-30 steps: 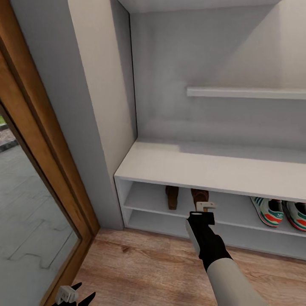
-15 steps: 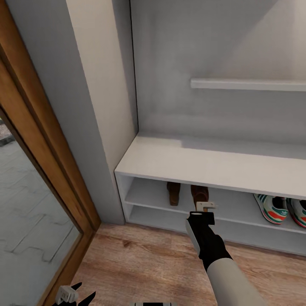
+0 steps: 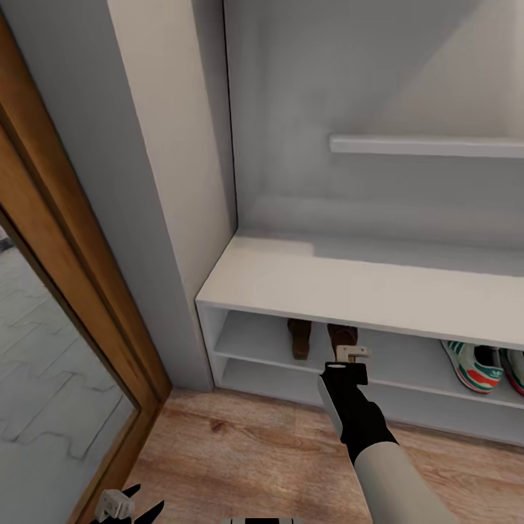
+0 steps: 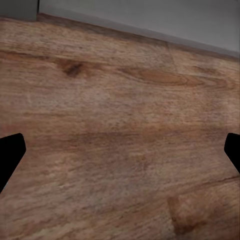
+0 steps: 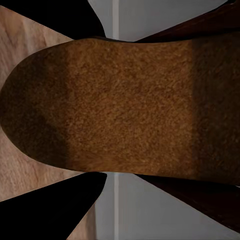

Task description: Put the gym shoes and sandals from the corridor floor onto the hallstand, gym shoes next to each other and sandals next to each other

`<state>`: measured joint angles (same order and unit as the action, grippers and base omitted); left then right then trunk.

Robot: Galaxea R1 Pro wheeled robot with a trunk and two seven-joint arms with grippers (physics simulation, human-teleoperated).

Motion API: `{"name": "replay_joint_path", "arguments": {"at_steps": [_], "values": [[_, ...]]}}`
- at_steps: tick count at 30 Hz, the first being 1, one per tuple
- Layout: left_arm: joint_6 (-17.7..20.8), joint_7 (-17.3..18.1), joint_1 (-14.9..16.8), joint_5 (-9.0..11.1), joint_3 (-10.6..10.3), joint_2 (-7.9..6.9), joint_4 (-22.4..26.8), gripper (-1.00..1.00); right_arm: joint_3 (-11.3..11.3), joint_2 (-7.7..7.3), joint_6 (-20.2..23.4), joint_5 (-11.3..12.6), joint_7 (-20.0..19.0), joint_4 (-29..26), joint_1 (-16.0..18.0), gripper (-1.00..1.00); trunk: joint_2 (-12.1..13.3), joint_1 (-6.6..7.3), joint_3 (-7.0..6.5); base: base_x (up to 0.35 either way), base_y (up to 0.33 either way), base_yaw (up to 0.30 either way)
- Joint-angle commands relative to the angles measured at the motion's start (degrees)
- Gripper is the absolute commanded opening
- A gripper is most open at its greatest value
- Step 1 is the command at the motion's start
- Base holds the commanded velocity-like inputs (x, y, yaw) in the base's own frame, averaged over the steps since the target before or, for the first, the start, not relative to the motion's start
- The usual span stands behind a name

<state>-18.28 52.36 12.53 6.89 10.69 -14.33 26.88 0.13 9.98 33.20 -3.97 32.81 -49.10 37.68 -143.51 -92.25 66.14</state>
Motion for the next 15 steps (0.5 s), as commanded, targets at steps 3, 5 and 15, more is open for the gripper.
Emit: {"name": "replay_joint_path", "arguments": {"at_steps": [3, 5, 15], "values": [[-0.1, 0.28, 0.04, -0.14, 0.1, 0.0, -0.08, 1.0, 0.04, 0.02, 0.46, -0.41, 0.04, -0.03, 0.02, -1.0, -0.02, 0.01, 0.05, 0.068, 0.002, 0.0], [-0.1, 0.28, 0.04, -0.18, 0.08, 0.0, -0.08, 1.0, 0.02, 0.02, 0.46, -0.42, 0.04, -0.04, 0.02, -1.0, -0.02, 0.01, 0.05, 0.219, 0.001, 0.0], [-0.09, 0.28, 0.04, -0.21, 0.11, 0.0, -0.08, 1.0, -0.03, 0.02, 0.46, -0.43, -0.01, -0.11, 0.02, -1.0, -0.02, 0.01, 0.05, 0.123, 0.0, 0.0]]}}
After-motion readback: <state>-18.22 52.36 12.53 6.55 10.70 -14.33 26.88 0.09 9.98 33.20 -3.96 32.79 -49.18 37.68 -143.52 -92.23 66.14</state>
